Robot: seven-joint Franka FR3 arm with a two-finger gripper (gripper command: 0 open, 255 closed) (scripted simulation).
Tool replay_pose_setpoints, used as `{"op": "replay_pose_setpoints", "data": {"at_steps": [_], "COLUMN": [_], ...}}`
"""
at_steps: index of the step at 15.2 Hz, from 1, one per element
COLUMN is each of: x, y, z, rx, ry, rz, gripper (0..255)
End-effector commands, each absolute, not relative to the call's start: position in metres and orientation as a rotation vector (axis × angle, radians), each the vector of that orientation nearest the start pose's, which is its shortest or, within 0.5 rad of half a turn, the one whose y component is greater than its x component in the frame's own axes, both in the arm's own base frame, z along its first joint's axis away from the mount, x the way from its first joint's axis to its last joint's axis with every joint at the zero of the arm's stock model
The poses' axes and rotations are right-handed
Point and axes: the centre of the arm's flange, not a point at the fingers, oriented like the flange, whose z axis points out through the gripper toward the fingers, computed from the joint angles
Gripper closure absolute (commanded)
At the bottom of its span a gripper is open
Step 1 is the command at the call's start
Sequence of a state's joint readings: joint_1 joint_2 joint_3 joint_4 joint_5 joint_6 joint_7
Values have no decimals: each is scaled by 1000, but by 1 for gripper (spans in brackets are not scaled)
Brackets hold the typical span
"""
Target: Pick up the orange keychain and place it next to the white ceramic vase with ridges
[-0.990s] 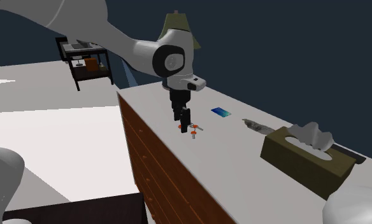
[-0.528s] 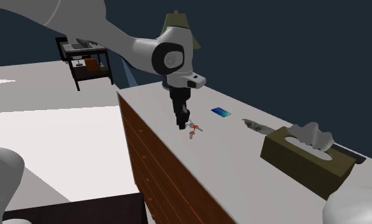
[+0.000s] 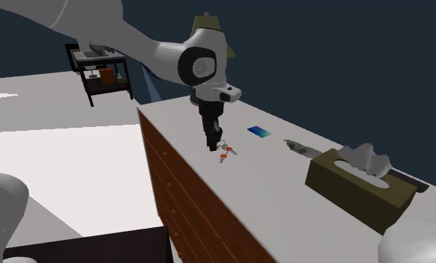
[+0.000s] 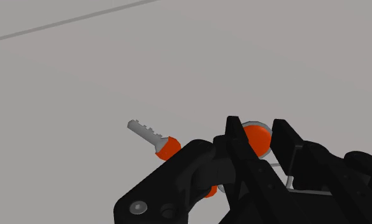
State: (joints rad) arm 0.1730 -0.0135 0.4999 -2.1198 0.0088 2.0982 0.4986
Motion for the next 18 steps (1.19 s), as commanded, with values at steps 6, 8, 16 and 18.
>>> {"op": "replay_pose_setpoints", "data": {"at_steps": [6,8,16,18], "x": [420,420,420,420], "y": [335,335,335,335], "z": [451,462,504,514], "rx": [-3136,-3136,-3136,-3136], "ry": [-266,-266,-266,-266], "rz": [18,18,18,18], "gripper": [255,255,255,255]}}
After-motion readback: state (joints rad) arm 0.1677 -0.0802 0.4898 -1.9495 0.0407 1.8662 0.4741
